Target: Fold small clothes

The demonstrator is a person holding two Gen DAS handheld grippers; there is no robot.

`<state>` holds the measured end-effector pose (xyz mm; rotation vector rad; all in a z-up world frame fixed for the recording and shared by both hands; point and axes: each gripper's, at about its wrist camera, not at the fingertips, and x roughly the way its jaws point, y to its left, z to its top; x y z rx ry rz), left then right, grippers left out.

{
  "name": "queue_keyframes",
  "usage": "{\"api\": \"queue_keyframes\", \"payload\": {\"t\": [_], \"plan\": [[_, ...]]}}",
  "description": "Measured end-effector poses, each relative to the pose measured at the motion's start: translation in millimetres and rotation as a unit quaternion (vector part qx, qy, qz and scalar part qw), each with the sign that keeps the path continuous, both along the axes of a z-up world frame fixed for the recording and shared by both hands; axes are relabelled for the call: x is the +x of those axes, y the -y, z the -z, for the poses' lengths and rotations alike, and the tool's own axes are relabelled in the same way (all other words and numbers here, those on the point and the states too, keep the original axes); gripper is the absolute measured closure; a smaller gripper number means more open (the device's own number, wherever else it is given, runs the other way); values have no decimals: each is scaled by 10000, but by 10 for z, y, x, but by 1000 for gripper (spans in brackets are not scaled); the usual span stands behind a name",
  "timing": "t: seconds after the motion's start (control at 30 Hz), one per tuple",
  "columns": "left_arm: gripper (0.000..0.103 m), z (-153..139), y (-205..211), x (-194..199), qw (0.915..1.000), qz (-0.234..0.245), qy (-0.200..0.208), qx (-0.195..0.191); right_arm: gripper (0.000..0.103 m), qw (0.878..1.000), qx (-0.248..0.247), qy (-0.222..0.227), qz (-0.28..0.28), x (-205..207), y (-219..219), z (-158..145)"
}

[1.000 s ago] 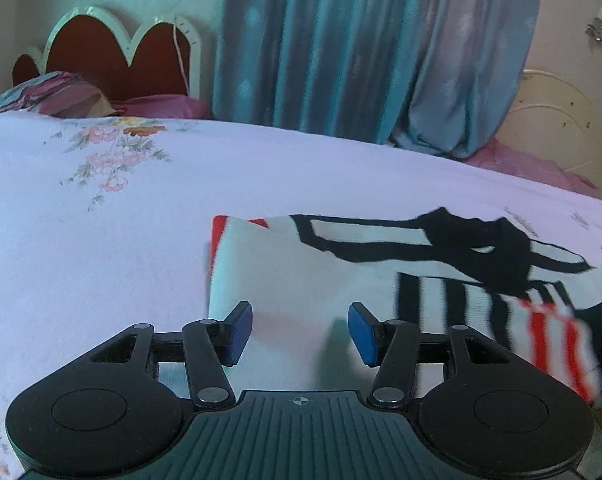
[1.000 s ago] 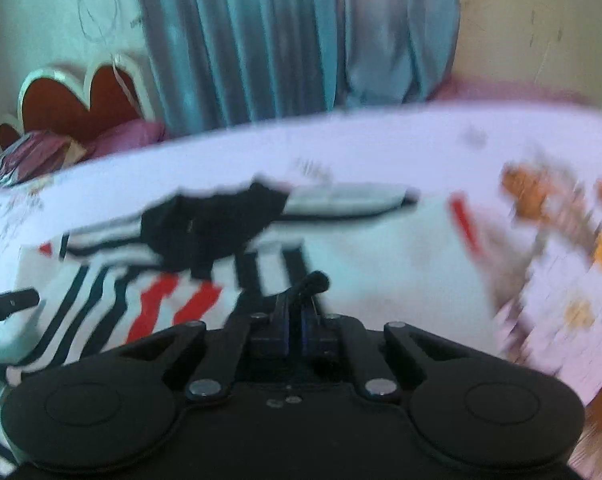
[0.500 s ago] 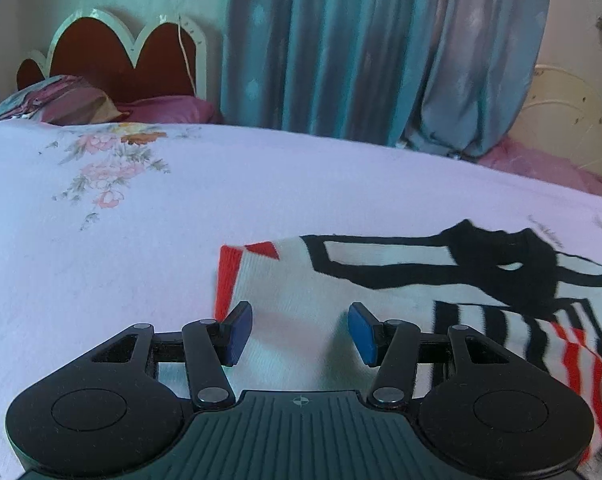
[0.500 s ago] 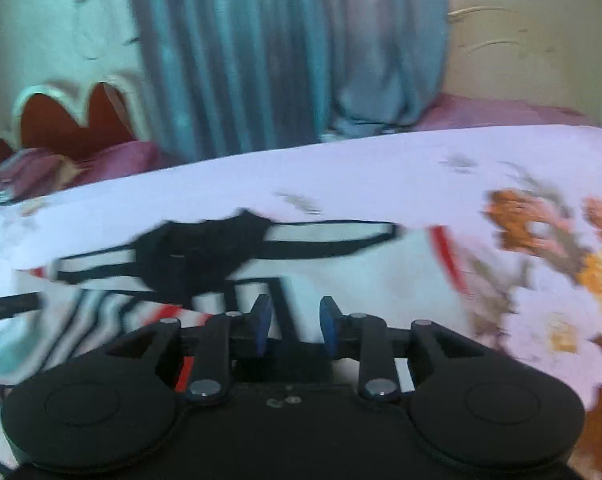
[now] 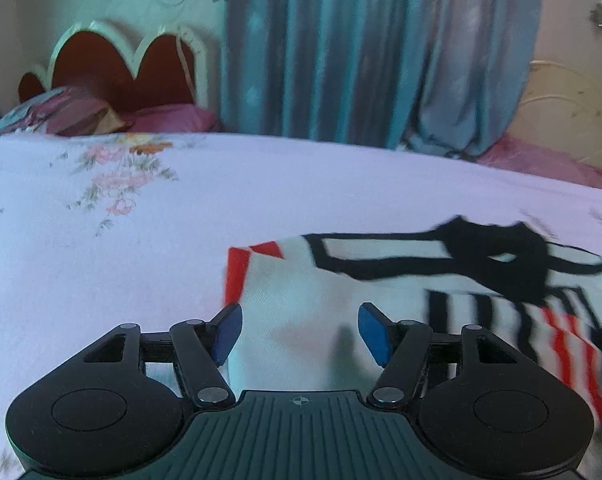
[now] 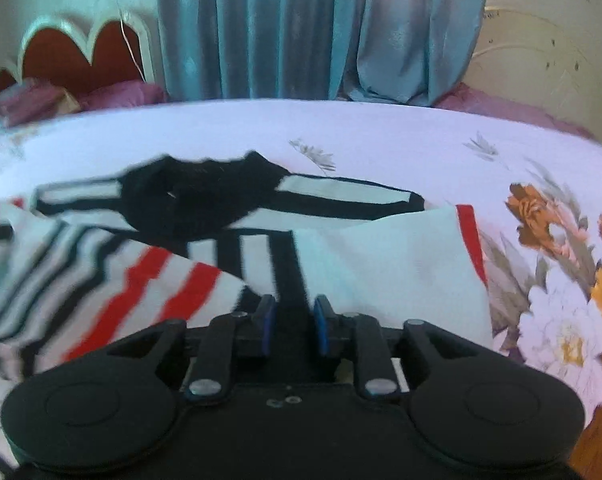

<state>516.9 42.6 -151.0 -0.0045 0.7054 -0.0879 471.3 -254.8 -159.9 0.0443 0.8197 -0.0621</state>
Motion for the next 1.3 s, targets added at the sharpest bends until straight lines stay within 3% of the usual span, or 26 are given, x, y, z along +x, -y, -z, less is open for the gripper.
{"api": "queue_keyframes", "payload": {"t": [0.17, 0.27, 0.37, 0.47, 0.57, 0.67, 0.8, 1.0, 1.3], "plan": [[39, -59, 88, -533, 9995, 289, 87, 57, 79, 9981, 362, 179, -466, -211, -205, -115], [39, 69, 173, -730, 9991, 374, -110, 147, 77, 9970, 302, 129, -707, -263, -384, -76], [39, 248, 189, -815, 9986, 397, -173, 306, 78, 9974, -180, -152, -677, -266, -399, 96], [39, 229, 213, -820, 9984, 367, -176, 399, 78, 9982, 14, -137, -578, -283, -241, 121], [39, 130, 213, -866, 9991, 291, -131, 275, 76, 9988, -67, -87, -480, -333, -246, 23], [39, 204, 239, -849, 9980, 348, -214, 476, 76, 9981, -217, -156, -558, -378, -209, 137], [39, 57, 279, -904, 9988, 251, -204, 365, 75, 9988, 75, -161, -466, -462, -151, -40], [39, -81, 529, -1211, 9971, 689, -293, 131, 71, 9963, 448, -122, -722, -797, -260, -117], [39, 44, 763, -1583, 9946, 858, -566, 125, 67, 9928, 399, -242, -1099, -1103, -524, -66]]}}
